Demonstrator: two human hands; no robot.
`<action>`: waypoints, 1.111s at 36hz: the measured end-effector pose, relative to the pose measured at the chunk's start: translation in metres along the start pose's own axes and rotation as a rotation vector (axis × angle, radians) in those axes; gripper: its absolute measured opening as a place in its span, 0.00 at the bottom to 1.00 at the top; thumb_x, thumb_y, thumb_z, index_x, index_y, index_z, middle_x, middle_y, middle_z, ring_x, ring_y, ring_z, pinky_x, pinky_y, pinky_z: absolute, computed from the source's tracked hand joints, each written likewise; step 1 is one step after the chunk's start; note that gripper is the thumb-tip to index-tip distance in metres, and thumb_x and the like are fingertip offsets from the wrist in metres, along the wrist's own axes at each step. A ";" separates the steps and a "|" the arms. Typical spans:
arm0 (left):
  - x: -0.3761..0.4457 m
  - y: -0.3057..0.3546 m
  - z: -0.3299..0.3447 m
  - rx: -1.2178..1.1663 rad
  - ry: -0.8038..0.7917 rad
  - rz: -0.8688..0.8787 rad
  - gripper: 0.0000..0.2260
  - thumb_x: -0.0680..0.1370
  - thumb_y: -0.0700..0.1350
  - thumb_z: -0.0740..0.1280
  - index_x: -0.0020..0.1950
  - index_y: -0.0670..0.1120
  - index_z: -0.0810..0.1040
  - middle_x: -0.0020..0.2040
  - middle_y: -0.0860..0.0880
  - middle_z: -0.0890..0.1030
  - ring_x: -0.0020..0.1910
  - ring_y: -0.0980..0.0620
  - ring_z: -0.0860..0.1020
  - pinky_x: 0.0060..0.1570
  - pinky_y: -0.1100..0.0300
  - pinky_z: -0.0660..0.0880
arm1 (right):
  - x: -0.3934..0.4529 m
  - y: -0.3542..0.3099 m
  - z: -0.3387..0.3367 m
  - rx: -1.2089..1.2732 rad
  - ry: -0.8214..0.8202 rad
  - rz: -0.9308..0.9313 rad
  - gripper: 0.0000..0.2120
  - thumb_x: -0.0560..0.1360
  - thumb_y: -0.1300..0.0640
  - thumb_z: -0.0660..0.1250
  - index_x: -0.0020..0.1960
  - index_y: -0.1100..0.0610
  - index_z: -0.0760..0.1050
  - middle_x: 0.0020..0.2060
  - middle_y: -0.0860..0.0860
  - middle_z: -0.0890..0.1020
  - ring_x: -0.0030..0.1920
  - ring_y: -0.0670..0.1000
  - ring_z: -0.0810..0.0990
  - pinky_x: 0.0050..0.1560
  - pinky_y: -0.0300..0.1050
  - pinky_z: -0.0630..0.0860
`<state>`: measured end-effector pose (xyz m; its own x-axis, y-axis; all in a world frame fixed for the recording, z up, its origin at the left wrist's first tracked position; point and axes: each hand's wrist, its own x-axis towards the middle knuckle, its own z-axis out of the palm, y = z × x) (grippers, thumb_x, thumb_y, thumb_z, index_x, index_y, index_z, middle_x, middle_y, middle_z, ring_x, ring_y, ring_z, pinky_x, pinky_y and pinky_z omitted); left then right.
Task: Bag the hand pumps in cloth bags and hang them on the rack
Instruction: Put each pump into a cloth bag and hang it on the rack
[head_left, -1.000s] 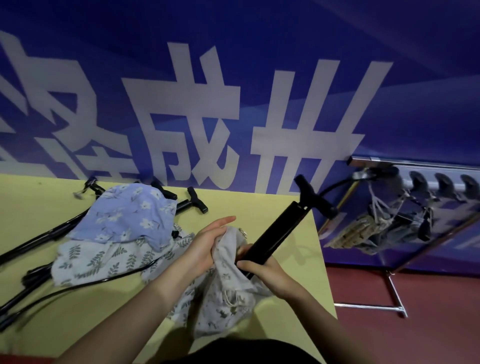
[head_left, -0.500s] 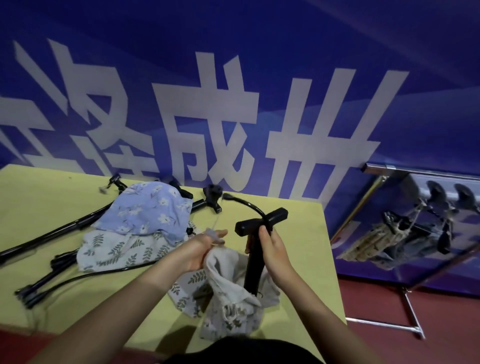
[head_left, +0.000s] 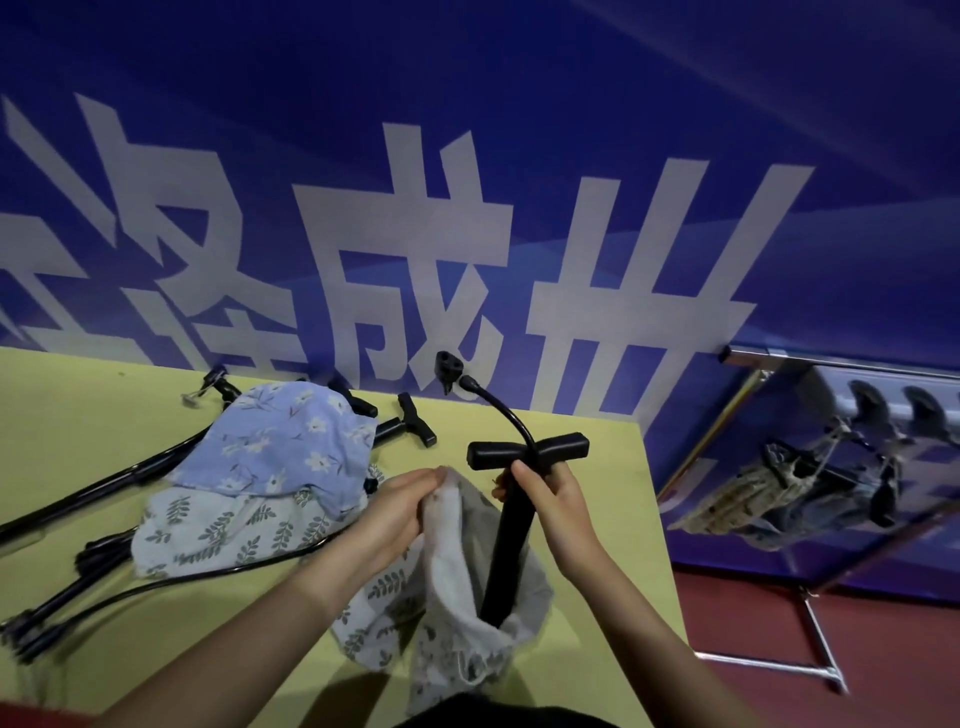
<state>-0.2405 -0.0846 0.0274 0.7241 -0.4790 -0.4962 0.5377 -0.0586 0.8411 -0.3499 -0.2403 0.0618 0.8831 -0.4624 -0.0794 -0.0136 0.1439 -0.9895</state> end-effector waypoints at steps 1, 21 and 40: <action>0.001 0.003 0.002 -0.046 0.001 -0.003 0.12 0.80 0.40 0.64 0.59 0.35 0.79 0.55 0.35 0.82 0.56 0.40 0.80 0.57 0.51 0.77 | 0.002 -0.002 0.000 0.013 0.012 0.000 0.03 0.78 0.61 0.65 0.51 0.61 0.74 0.39 0.57 0.81 0.40 0.52 0.83 0.44 0.42 0.79; -0.001 0.022 0.013 0.348 -0.020 0.014 0.16 0.78 0.52 0.66 0.44 0.40 0.83 0.44 0.42 0.85 0.45 0.45 0.82 0.51 0.54 0.77 | 0.024 -0.021 0.002 -0.255 0.135 -0.067 0.17 0.73 0.54 0.72 0.41 0.70 0.75 0.30 0.55 0.75 0.32 0.49 0.73 0.36 0.43 0.70; -0.012 0.048 0.038 -0.342 -0.027 -0.214 0.16 0.80 0.38 0.48 0.45 0.35 0.74 0.37 0.38 0.79 0.41 0.43 0.75 0.44 0.52 0.72 | 0.018 -0.034 0.005 -0.306 0.081 -0.123 0.12 0.71 0.54 0.74 0.40 0.63 0.80 0.30 0.47 0.79 0.32 0.43 0.77 0.35 0.37 0.72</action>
<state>-0.2400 -0.1150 0.0820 0.5709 -0.5109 -0.6427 0.7912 0.1331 0.5970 -0.3314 -0.2493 0.0941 0.8467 -0.5301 0.0452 -0.0608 -0.1808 -0.9816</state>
